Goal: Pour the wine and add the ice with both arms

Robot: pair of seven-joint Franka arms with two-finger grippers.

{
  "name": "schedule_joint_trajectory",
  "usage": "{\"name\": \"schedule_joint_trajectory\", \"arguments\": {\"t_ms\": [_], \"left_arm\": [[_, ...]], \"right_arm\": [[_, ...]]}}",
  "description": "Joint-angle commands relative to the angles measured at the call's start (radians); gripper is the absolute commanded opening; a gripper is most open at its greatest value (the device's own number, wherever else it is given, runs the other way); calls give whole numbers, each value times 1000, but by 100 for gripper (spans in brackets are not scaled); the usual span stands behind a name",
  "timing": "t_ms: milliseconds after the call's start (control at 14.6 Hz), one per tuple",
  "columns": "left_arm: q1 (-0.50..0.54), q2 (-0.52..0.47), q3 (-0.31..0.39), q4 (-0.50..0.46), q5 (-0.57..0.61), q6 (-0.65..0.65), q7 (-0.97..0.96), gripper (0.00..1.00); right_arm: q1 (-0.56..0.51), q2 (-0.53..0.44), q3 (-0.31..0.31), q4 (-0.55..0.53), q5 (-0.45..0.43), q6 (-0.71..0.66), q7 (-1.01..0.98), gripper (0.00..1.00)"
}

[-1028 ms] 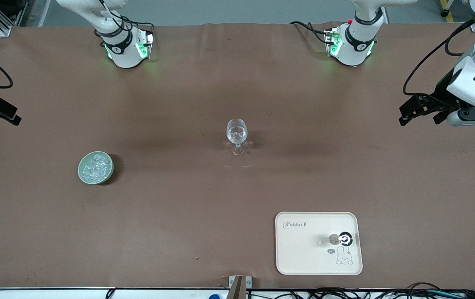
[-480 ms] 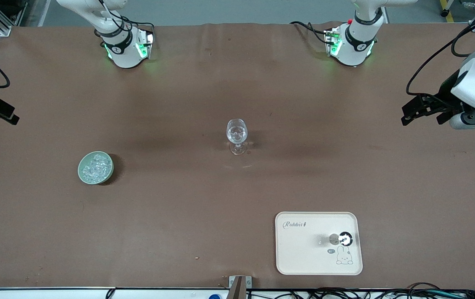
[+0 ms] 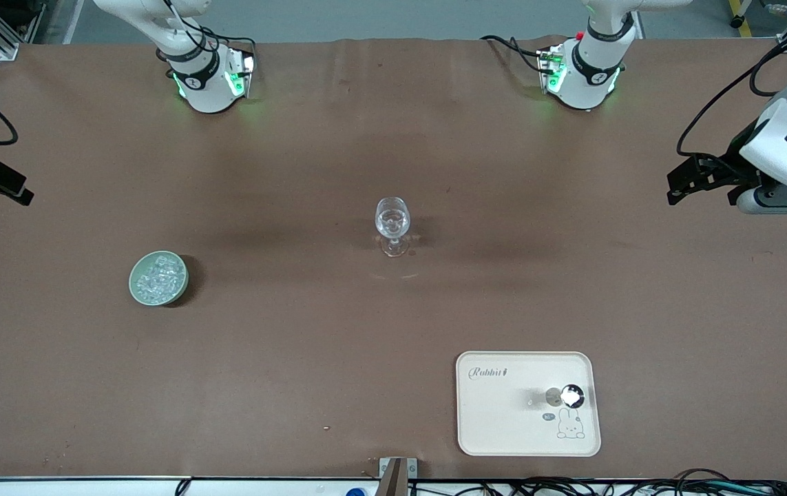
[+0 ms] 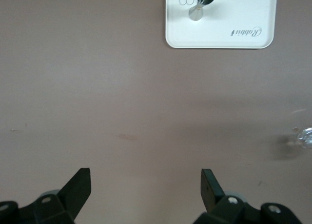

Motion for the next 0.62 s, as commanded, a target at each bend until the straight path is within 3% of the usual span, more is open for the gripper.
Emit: {"name": "schedule_joint_trajectory", "arguments": {"t_ms": [0, 548], "left_arm": [[3, 5, -7, 25, 19, -29, 13, 99], [5, 1, -5, 25, -17, -29, 15, 100]], "right_arm": [[-13, -22, 6, -21, 21, -2, -15, 100], [-10, -22, 6, -21, 21, -1, -22, 100]]}}
